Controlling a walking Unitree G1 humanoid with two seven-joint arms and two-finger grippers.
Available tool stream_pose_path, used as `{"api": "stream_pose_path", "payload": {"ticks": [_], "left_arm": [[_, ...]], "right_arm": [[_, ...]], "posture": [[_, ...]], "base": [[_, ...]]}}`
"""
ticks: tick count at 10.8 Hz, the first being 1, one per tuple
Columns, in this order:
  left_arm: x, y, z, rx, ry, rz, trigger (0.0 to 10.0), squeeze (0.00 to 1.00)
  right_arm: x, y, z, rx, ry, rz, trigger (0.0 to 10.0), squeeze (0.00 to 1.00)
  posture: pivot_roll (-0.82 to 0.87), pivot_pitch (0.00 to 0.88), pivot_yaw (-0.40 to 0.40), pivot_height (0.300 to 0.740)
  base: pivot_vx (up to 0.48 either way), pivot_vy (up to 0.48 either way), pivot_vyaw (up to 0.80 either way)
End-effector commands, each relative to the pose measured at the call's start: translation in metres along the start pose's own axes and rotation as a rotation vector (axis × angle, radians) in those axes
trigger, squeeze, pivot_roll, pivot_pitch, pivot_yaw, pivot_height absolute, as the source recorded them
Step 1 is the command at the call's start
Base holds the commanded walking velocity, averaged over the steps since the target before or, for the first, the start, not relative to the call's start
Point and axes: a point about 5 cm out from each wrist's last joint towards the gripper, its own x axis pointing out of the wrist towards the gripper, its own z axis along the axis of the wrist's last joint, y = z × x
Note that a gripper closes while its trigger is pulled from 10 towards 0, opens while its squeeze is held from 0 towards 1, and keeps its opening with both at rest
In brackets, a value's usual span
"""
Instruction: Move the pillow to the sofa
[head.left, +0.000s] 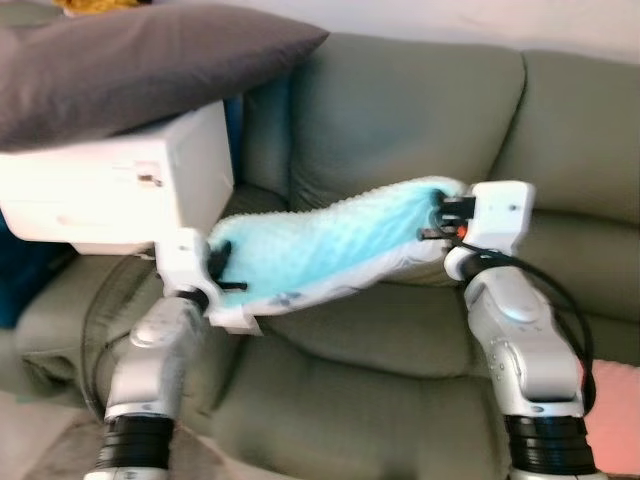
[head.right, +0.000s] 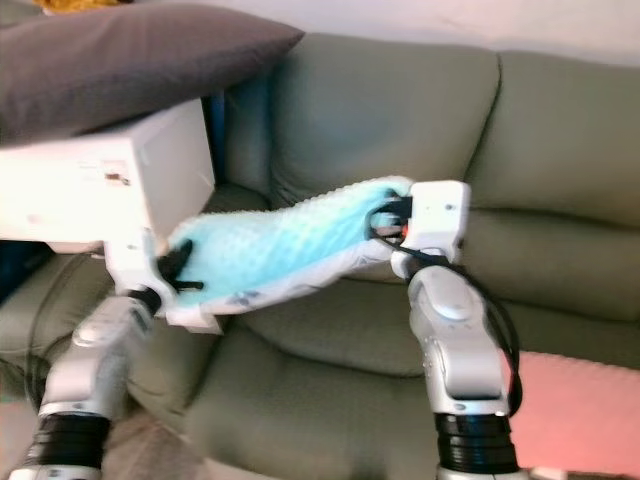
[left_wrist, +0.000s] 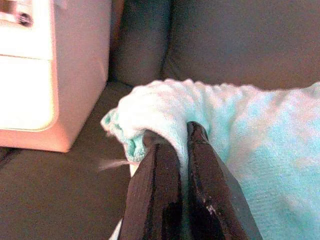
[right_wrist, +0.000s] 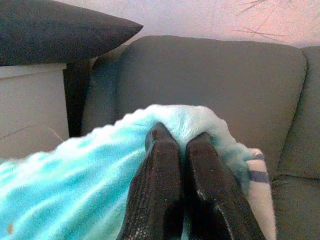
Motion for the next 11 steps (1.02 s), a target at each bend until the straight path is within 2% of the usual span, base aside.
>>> {"api": "stream_pose_path", "payload": {"ticks": [1,4,7,9,11], "left_arm": [[0.0021,-0.0111,-0.0007,0.008,0.002,-0.039,10.0,0.0],[0.0013,-0.0138,-0.0019,0.027,-0.009,-0.038,10.0,0.0],[0.0015,-0.0127,-0.0012,0.064,-0.035,-0.012,10.0,0.0],[0.0015,-0.008,0.0017,0.051,-0.061,0.022,10.0,0.0],[0.0012,-0.0096,0.0013,0.05,-0.072,0.006,10.0,0.0]], "right_arm": [[-0.001,-0.0076,0.0072,-0.012,-0.029,-0.026,10.0,0.0],[-0.0004,-0.0084,0.0068,-0.016,-0.027,-0.033,10.0,0.0],[0.0003,-0.0083,0.0066,-0.015,-0.022,-0.034,10.0,0.0],[0.0004,-0.0084,0.0068,-0.02,-0.021,-0.032,10.0,0.0],[0.0003,-0.0085,0.0069,-0.021,-0.022,-0.03,10.0,0.0]], "posture": [[-0.17,0.0,-0.004,0.74],[-0.16,0.0,-0.006,0.74],[-0.16,0.0,-0.006,0.74],[-0.16,0.0,-0.008,0.74],[-0.16,0.0,-0.01,0.74]], "base": [[0.0,0.398,0.0],[0.0,0.0,0.0],[0.0,0.0,-0.73],[0.0,0.0,-0.79],[0.0,0.0,-0.79]]}}
